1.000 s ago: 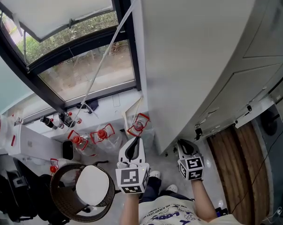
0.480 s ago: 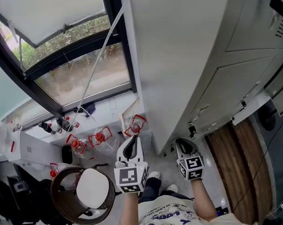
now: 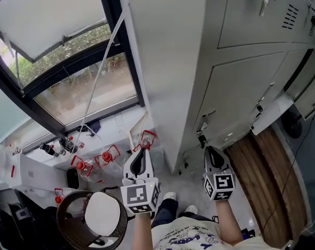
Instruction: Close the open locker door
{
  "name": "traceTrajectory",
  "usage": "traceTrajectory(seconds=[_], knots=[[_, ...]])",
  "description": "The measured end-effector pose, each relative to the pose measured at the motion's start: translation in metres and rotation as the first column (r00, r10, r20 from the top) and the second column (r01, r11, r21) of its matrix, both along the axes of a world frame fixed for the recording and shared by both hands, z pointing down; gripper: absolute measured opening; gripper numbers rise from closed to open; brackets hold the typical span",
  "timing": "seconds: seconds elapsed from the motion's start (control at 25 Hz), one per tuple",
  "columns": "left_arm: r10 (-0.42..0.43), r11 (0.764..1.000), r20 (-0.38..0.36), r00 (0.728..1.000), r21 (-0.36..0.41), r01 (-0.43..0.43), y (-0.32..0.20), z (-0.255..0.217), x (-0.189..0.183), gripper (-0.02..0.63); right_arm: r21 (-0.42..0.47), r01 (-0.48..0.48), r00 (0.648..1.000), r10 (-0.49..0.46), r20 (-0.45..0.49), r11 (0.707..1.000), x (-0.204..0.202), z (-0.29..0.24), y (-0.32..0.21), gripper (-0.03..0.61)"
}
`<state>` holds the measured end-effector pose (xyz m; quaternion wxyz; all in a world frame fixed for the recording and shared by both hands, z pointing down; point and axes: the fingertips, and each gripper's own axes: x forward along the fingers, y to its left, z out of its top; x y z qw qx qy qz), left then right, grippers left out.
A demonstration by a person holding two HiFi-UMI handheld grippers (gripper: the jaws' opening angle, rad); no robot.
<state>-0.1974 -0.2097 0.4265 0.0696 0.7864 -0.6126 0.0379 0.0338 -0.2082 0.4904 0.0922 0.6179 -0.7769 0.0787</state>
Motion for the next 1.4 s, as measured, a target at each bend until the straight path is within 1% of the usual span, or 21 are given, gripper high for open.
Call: traceTrajectory(seconds=[0.12, 0.24, 0.52, 0.56, 0.92, 1.4], knots=[[0.001, 1.000, -0.002, 1.000, 0.017, -0.001, 0.001, -0.008, 0.003, 0.014, 0.063, -0.029, 1.000, 0.028, 0.005, 0.998, 0.010, -0.027, 0.004, 0.020], [0.007, 0.999, -0.002, 1.000, 0.032, -0.007, 0.002, -0.014, 0.007, 0.014, 0.114, -0.032, 0.999, 0.032, -0.001, 0.993, 0.015, -0.046, 0.008, 0.021], [0.024, 0.998, 0.000, 1.000, 0.063, -0.024, 0.004, -0.028, 0.019, 0.014, 0.177, -0.046, 0.999, 0.046, 0.002, 0.983, 0.024, -0.072, 0.013, 0.019], [0.024, 0.997, 0.000, 1.000, 0.067, -0.024, 0.004, -0.030, 0.020, 0.014, 0.183, -0.051, 0.999, 0.051, 0.002, 0.982, 0.025, -0.074, 0.014, -0.005], [0.030, 0.996, -0.002, 1.000, 0.083, -0.030, 0.008, -0.037, 0.027, 0.014, 0.227, -0.069, 0.998, 0.070, 0.006, 0.972, 0.033, -0.092, 0.020, -0.005], [0.042, 0.995, -0.006, 0.999, 0.094, -0.041, 0.011, -0.042, 0.036, 0.014, 0.242, -0.083, 0.996, 0.090, -0.019, 0.967, 0.040, -0.097, 0.024, -0.005]])
